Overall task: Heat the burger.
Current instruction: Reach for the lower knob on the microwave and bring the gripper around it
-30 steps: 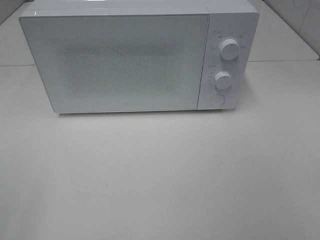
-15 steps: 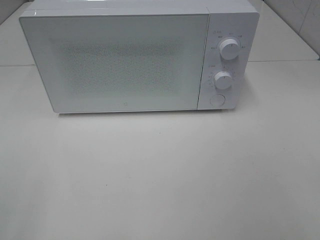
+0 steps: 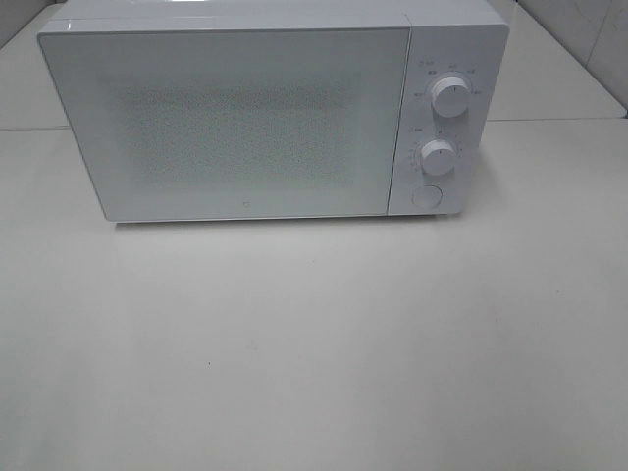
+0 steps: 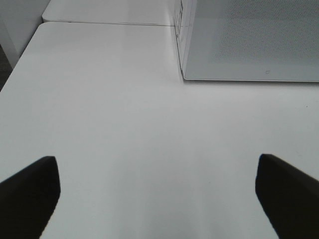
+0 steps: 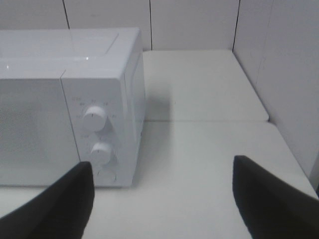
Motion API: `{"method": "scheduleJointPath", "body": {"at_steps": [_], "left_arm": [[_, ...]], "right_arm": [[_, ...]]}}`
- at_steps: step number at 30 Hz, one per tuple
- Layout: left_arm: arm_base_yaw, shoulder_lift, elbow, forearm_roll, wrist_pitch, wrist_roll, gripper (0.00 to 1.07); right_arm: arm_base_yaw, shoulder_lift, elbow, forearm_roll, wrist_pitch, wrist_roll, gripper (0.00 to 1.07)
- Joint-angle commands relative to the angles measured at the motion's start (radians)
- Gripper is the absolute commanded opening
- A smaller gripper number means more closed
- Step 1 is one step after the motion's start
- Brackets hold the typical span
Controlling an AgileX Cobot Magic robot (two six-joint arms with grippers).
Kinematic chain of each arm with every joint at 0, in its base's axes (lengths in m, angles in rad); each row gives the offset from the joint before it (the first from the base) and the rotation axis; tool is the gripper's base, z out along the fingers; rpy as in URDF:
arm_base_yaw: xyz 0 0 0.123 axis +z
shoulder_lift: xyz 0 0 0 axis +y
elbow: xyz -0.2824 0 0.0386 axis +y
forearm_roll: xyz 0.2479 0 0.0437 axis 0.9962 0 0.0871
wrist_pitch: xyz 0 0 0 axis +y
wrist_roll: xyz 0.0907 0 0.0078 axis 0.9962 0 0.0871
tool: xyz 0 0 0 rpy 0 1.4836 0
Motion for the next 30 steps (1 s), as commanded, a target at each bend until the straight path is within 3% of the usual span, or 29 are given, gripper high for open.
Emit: {"method": "scheduleJointPath", "body": {"at_steps": [1,7,9,18,20,26,30], "left_arm": [[0.001,-0.012,-0.002,-0.001,0.004,-0.008,1.01],[0.001,-0.012,-0.002,-0.001,0.004,-0.008,1.01],[0.001,-0.012,-0.002,-0.001,0.004,-0.008,1.01],[0.001,-0.012,-0.002,-0.001,0.004,-0.008,1.01],[0.001,-0.012,-0.002,-0.001,0.004,-0.008,1.01],[0.001,-0.012,-0.002,-0.001,0.004,-0.008,1.01],[0.001,-0.012,-0.002,-0.001,0.004,-0.008,1.01]], "right_arm": [[-0.002,0.083,0.053,-0.05,-0.248,0.012,0.76],[-0.002,0.248,0.126,-0.043,-0.568,0.012,0.76],[-0.002,0.374,0.159,-0.041,-0.717,0.011,0.77],[-0.002,0.68,0.167,-0.039,-1.072,0.008,0.77],[-0.002,0.814,0.167,-0.038,-1.265,-0.01,0.76],[-0.002,0.979,0.167,0.003,-1.45,-0.012,0.76],[-0.002,1.03,0.167,0.042,-1.472,-0.02,0.76]]}}
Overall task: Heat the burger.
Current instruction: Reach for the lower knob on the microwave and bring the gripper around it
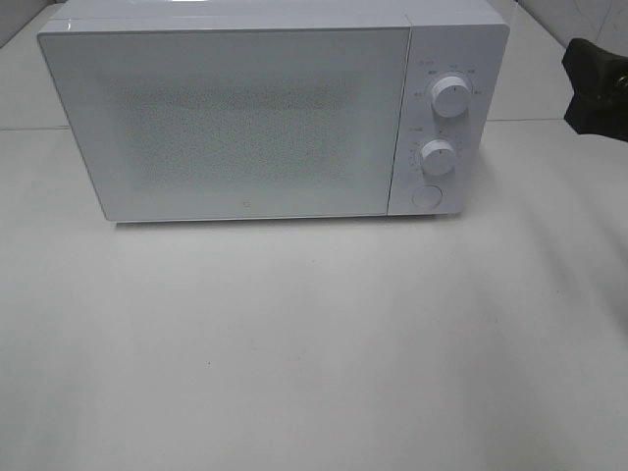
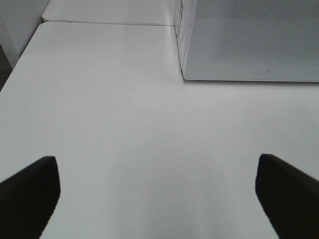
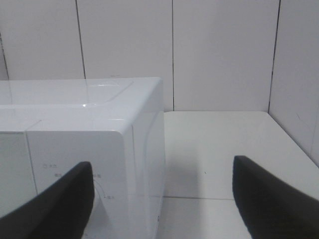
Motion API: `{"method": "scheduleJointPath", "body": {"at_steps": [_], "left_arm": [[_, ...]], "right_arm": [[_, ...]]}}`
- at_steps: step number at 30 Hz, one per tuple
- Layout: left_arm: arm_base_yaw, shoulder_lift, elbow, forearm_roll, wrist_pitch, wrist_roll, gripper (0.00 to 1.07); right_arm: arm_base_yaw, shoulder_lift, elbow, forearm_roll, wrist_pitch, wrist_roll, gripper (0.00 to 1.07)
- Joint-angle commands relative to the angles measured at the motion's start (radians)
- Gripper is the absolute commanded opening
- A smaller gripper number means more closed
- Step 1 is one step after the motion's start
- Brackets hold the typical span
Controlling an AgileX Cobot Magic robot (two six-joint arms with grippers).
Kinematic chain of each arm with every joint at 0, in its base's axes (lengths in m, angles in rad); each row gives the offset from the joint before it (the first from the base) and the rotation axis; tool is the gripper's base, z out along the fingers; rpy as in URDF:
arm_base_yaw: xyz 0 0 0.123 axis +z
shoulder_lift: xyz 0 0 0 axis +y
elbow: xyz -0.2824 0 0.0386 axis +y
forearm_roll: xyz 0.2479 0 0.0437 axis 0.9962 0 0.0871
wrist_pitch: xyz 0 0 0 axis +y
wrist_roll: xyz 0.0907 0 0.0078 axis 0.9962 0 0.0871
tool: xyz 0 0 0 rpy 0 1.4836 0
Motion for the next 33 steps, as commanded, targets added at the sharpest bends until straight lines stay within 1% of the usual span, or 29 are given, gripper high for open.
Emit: {"method": "scheduleJointPath", "body": {"at_steps": [1,4,5,6,7,8,11,13,14,16,17,19,20,24,26,29,33], "left_arm": [[0.001,-0.012,-0.002,-0.001,0.004,-0.008,1.01],[0.001,-0.012,-0.002,-0.001,0.004,-0.008,1.01],[0.001,-0.012,-0.002,-0.001,0.004,-0.008,1.01],[0.001,-0.012,-0.002,-0.001,0.004,-0.008,1.01],[0.001,-0.012,-0.002,-0.001,0.004,-0.008,1.01],[0.001,-0.012,-0.002,-0.001,0.004,-0.008,1.01],[0.001,-0.012,-0.002,-0.001,0.004,-0.008,1.01],[0.001,-0.012,-0.002,-0.001,0.004,-0.008,1.01],[0.001,-0.012,-0.002,-0.001,0.004,-0.008,1.01],[0.001,-0.012,-0.002,-0.001,0.004,-0.008,1.01],[0.001,-0.012,-0.002,-0.001,0.004,-0.008,1.01],[0.001,-0.012,-0.002,-0.001,0.004,-0.008,1.01],[0.001,-0.012,-0.002,-0.001,0.004,-0.008,1.01],[0.001,-0.012,-0.002,-0.001,0.004,-0.008,1.01],[0.001,-0.012,-0.002,-0.001,0.004,-0.008,1.01],[0.001,-0.012,-0.002,-0.001,0.004,-0.008,1.01],[0.001,-0.012,-0.002,-0.001,0.004,-0.008,1.01]], "right_arm": [[-0.002,0.051,-0.002,0.04,-0.049,-0.023,0.76],[0.032,0.104,-0.002,0.068,-0.061,-0.062,0.76],[0.069,0.145,-0.002,0.116,-0.082,-0.104,0.76],[0.069,0.145,-0.002,0.116,-0.082,-0.104,0.76],[0.091,0.168,-0.002,0.15,-0.096,-0.122,0.76],[0.129,0.208,-0.002,0.206,-0.136,-0.141,0.76],[0.15,0.229,-0.002,0.23,-0.161,-0.143,0.76],[0.221,0.291,-0.003,0.311,-0.23,-0.143,0.76],[0.221,0.291,-0.003,0.311,-0.23,-0.143,0.76],[0.27,0.324,-0.013,0.382,-0.23,-0.142,0.76],[0.27,0.324,-0.013,0.382,-0.23,-0.142,0.76],[0.314,0.355,-0.035,0.407,-0.232,-0.142,0.76],[0.314,0.355,-0.035,0.407,-0.232,-0.142,0.76],[0.367,0.417,-0.066,0.407,-0.232,-0.142,0.76],[0.373,0.428,-0.071,0.408,-0.232,-0.142,0.76],[0.393,0.484,-0.105,0.44,-0.232,-0.142,0.76],[0.393,0.521,-0.132,0.448,-0.235,-0.142,0.76]]}}
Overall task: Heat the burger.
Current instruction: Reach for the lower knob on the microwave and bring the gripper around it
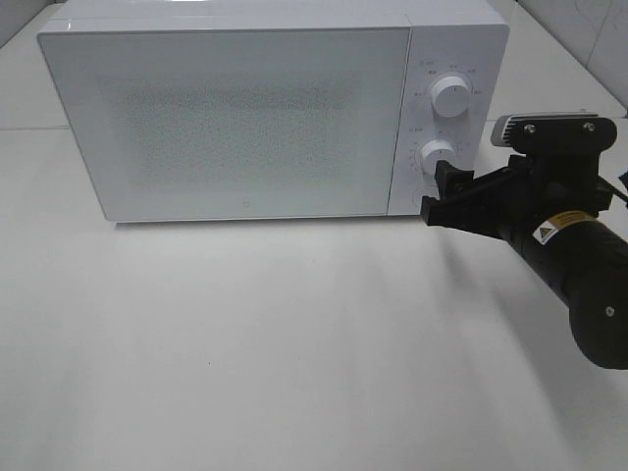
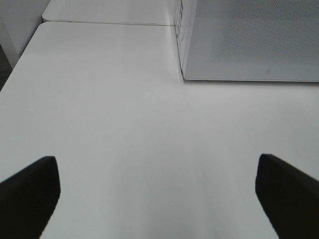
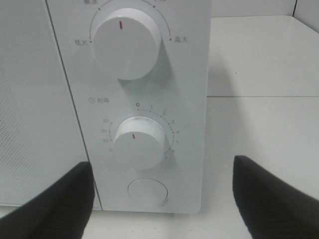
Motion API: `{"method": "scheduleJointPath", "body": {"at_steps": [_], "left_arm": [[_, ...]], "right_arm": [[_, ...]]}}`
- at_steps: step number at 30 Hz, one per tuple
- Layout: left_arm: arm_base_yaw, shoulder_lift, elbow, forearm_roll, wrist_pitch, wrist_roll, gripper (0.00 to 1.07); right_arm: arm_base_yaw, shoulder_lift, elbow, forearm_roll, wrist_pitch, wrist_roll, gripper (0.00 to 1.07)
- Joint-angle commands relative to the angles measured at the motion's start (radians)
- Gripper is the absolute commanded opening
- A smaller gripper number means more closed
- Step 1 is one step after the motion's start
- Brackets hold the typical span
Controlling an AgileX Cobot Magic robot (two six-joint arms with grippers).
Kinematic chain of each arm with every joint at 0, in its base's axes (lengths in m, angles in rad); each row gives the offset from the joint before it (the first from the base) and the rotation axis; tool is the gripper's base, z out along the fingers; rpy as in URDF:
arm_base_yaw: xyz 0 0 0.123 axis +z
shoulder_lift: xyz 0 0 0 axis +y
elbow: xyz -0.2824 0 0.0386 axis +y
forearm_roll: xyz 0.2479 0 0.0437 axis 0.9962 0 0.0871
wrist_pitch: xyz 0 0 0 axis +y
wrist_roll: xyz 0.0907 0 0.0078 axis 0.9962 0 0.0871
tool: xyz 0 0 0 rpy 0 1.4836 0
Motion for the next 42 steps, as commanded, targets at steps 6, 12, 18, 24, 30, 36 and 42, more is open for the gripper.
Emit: {"method": "scheduleJointPath", "body": {"at_steps": [6,12,18,24,30,36,42], "left_arm": [[0.001,-0.012,-0.002,-0.001,0.004,-0.008,1.01],[0.001,-0.012,-0.002,-0.001,0.004,-0.008,1.01],[0.001,-0.012,-0.002,-0.001,0.004,-0.008,1.01],[0.001,-0.012,-0.002,-0.001,0.004,-0.008,1.01],[0.001,-0.012,-0.002,-0.001,0.004,-0.008,1.01],[0.001,-0.012,-0.002,-0.001,0.004,-0.008,1.01],[0.001,-0.011,-0.002,-0.001,0.004,-0.008,1.01]], "right_arm": [[0.003,0.072,-0.08,0.004,-0.1,-0.007,0.76],[0.003,0.097,-0.118,0.004,-0.094,-0.007,0.76],[0.003,0.124,-0.147,-0.002,-0.082,0.012,0.76],[0.003,0.128,-0.147,-0.002,-0.082,0.061,0.76],[0.003,0.152,-0.171,-0.002,-0.077,0.06,0.76],[0.003,0.154,-0.198,0.0,-0.06,0.037,0.76],[0.003,0.157,-0.217,-0.004,-0.038,0.037,0.76]]}}
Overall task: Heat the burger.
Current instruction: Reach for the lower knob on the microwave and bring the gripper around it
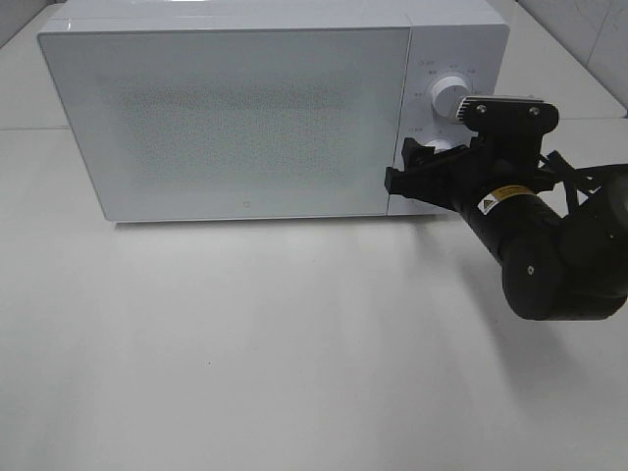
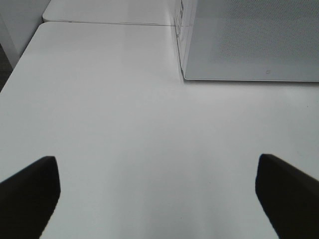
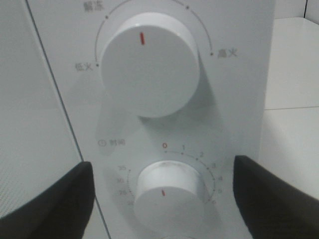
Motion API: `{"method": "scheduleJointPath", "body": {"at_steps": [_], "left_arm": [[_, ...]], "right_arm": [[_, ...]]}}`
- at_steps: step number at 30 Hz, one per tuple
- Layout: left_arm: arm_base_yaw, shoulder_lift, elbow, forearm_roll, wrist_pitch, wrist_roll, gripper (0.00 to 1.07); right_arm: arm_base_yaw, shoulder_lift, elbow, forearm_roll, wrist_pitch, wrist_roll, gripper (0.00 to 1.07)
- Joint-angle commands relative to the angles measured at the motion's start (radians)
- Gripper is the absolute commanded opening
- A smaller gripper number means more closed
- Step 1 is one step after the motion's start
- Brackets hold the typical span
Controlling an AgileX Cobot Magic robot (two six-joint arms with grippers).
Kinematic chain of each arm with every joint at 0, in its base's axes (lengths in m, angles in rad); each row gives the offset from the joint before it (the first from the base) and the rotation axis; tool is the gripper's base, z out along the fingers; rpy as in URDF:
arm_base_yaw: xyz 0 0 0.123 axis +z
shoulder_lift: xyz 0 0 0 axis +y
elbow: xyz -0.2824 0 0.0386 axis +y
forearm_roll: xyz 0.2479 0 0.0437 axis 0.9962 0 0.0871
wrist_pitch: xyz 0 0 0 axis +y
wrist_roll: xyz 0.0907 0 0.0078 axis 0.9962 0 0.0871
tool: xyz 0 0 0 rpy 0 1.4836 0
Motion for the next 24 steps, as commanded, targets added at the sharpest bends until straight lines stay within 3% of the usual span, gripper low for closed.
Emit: {"method": "scheduleJointPath", "body": {"at_steps": [1,24], "left_arm": [[0.001,-0.011,-0.002,-0.001,0.004,-0.008,1.01],[0.001,-0.01,-0.002,-0.001,0.004,-0.008,1.01]], "right_arm": [[0.001,-0.002,-0.008,-0.007,-0.037,-0.013,0.76],[0.001,0.038,-0.013,-0.003,-0.057,-0.041,0.76]]}}
